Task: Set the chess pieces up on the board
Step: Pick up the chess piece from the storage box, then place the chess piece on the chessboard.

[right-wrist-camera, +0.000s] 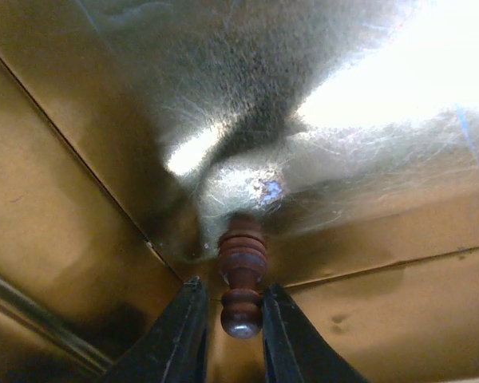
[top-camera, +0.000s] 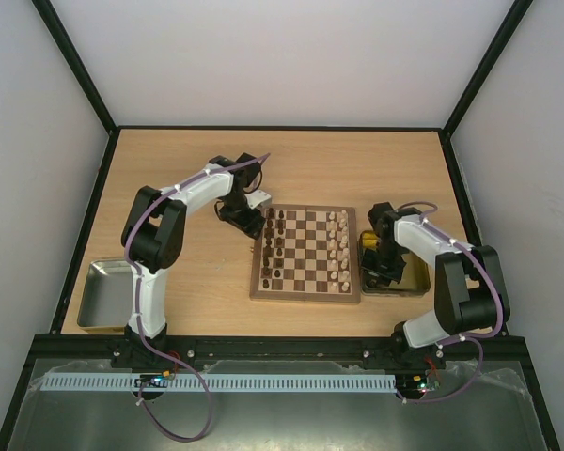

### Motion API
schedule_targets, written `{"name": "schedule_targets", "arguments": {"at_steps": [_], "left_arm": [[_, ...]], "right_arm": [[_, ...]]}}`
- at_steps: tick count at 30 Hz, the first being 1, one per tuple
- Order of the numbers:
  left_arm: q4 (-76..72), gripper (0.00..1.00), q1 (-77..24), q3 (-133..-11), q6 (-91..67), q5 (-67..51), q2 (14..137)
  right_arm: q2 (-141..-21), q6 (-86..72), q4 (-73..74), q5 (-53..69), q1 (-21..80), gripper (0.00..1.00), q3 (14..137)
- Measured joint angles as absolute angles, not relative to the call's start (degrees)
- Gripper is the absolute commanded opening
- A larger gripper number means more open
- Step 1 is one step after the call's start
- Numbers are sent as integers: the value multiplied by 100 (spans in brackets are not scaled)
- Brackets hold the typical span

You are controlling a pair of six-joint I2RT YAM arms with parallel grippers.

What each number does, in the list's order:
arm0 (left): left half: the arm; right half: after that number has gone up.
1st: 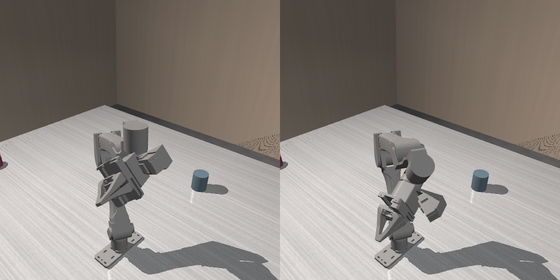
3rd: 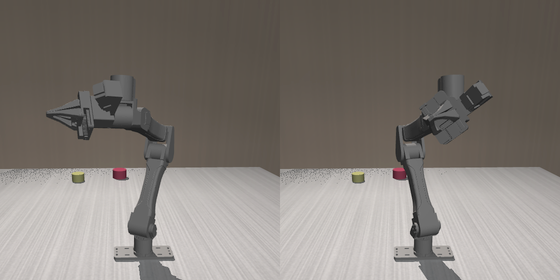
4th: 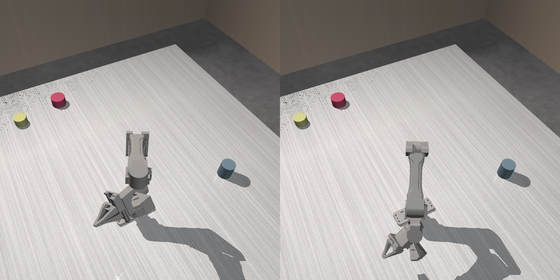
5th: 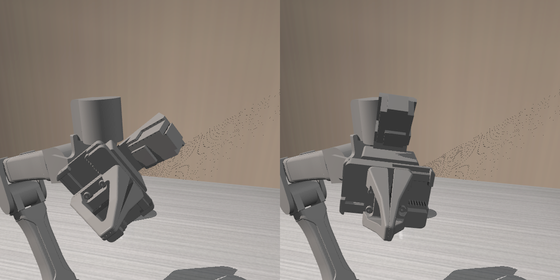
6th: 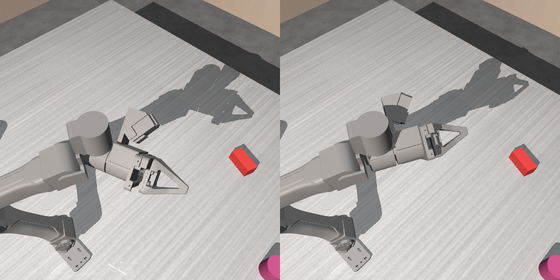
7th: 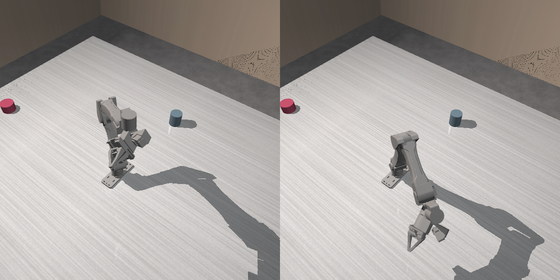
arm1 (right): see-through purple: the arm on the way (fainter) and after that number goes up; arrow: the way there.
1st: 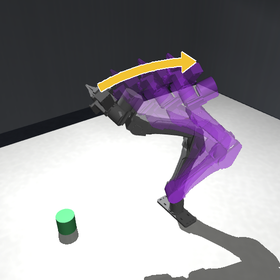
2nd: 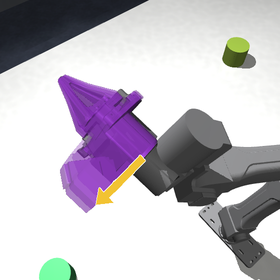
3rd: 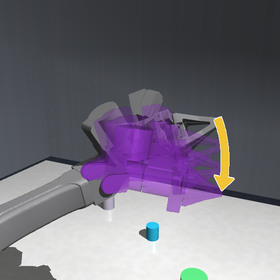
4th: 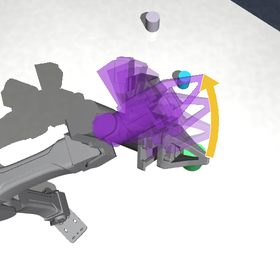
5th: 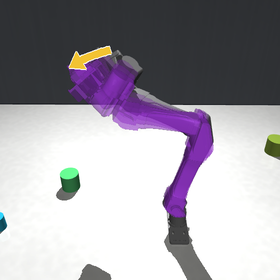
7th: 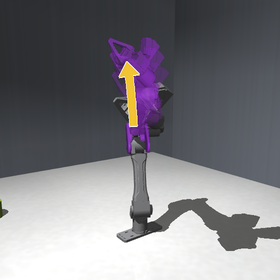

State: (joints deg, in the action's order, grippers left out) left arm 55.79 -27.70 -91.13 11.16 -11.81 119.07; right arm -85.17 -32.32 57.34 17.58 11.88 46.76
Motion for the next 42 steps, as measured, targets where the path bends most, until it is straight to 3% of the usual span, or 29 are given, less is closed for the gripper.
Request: {"name": "schedule_targets", "arguments": {"at_steps": [13, 35, 42], "left_arm": [[5566, 76, -2714, -9107, 1140, -1133, 11721], [5446, 77, -2580, -8691, 1146, -947, 10969], [5387, 77, -2499, -8423, 1160, -864, 10545]], "right_arm": [[-8517, -3240, 5870, 1643, 1417, 4, 4672], [-8276, -3489, 6753, 875, 1472, 3, 6084], [-8180, -3522, 7054, 1190, 2362, 3, 6936]]}}
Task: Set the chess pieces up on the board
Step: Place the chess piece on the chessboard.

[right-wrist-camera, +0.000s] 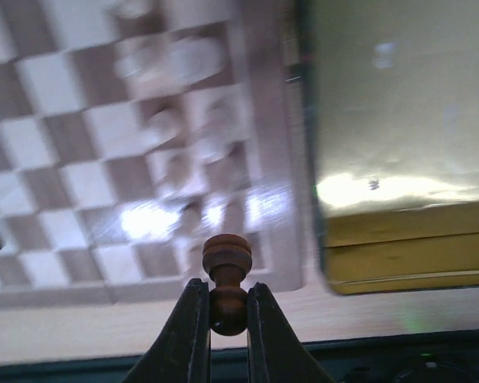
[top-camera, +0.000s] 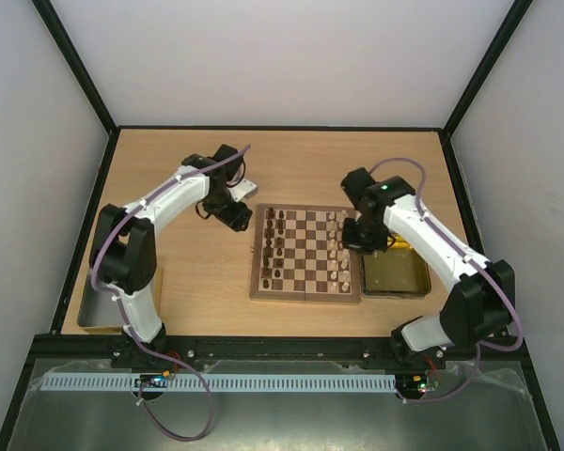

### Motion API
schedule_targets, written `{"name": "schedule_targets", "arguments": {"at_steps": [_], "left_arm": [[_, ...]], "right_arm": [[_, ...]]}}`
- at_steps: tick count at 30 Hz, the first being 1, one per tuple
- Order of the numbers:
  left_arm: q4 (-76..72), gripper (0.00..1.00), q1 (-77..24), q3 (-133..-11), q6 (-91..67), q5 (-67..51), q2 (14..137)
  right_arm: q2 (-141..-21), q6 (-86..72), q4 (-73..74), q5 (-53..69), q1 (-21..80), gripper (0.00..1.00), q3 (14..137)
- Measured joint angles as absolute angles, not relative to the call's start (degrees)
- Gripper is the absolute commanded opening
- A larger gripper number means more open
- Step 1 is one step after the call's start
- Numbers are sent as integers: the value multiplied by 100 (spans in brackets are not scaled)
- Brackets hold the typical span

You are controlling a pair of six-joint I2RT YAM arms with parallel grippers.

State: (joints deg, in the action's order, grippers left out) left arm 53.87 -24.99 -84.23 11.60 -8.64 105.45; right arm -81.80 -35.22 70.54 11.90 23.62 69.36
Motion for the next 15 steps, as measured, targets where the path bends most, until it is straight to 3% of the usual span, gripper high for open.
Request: {"name": "schedule_targets", "arguments": {"at_steps": [9, 15], "left_arm": [[5343, 77, -2353, -8217, 1162, -788, 10119], [5343, 77, -2248, -8119, 1164, -749, 9848]], "right_arm": [[-8779, -3671, 7133, 1747, 4206, 3, 7730], [-9548, -3579, 7135, 1949, 4829, 3, 8254]]}}
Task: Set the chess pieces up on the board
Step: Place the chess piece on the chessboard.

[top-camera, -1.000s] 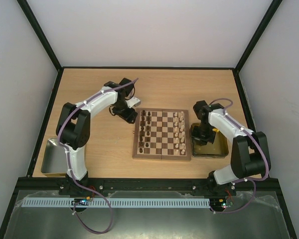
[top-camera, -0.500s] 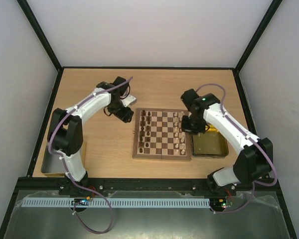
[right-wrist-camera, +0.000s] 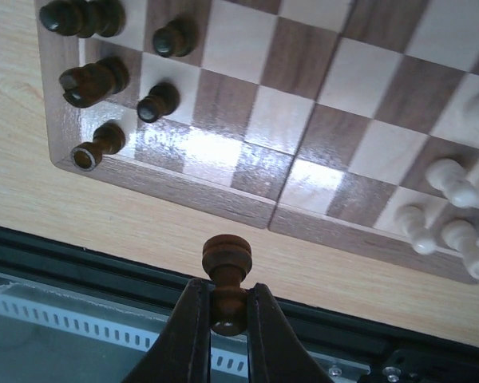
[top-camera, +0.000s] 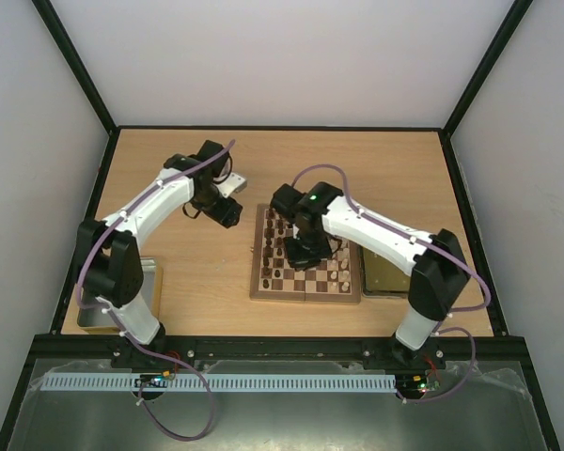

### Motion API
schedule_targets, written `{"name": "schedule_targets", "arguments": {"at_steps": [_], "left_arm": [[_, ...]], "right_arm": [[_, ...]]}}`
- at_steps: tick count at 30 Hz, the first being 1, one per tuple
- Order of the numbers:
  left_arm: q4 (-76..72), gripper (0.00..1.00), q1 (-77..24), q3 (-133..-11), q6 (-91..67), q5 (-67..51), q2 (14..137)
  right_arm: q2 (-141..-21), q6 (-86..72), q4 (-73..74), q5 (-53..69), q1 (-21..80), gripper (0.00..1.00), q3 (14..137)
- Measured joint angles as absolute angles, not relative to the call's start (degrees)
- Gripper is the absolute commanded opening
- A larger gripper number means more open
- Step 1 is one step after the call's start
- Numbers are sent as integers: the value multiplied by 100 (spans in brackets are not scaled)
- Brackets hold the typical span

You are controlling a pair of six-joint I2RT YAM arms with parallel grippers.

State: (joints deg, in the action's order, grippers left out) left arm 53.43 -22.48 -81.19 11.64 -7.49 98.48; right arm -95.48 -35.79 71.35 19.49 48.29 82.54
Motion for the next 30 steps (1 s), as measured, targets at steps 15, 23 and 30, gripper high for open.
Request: {"name": "schedule_targets", "arguments": {"at_steps": [15, 23, 30], "left_arm": [[5299, 79, -1822, -7813, 1177, -722, 9183], [5295, 79, -1754, -7793, 1177, -729, 9144], [5295, 79, -1717, -7793, 1175, -729, 9131]], "right_arm": [[-10798, -3277, 7019, 2067, 5231, 4, 8737], [-11113, -3238, 7063, 1994, 5391, 4, 9109], [-11257, -3234, 7054, 1922, 5448, 4, 9135]]}}
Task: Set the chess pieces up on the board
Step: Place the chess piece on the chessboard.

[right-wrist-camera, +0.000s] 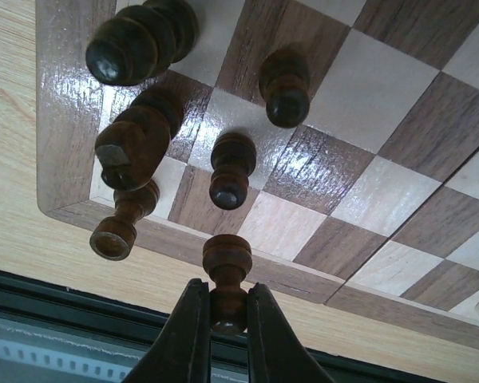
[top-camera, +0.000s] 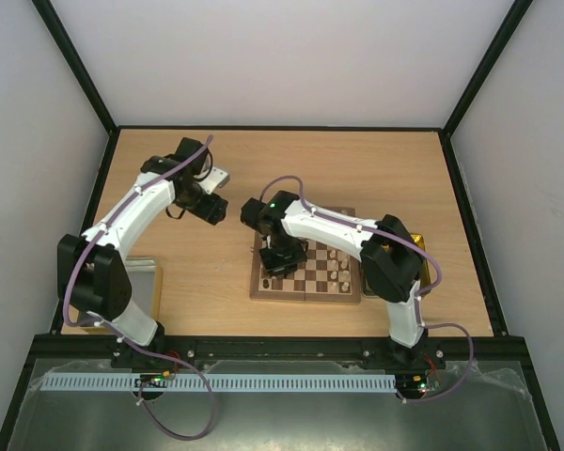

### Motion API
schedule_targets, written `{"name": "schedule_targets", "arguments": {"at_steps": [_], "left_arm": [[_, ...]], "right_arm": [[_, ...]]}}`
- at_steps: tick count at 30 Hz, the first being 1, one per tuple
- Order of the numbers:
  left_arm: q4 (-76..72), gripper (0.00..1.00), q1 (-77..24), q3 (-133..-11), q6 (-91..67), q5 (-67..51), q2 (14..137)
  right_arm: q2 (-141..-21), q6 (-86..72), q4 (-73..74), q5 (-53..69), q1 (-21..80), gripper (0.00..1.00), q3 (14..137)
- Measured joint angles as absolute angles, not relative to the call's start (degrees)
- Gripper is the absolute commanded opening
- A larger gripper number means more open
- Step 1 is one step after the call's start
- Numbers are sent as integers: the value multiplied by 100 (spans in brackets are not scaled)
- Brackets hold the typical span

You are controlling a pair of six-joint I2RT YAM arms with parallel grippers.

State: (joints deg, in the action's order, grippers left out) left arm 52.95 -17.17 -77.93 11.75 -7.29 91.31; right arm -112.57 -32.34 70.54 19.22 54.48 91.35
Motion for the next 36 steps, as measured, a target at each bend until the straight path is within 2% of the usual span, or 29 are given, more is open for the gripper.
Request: {"name": "schedule_targets", "arguments": {"at_steps": [36], "left_arm": [[5253, 80, -1605, -7793, 1151, -757, 9019]], "right_arm": [[-11627, -3212, 6980, 1922, 5601, 5, 9135]]}}
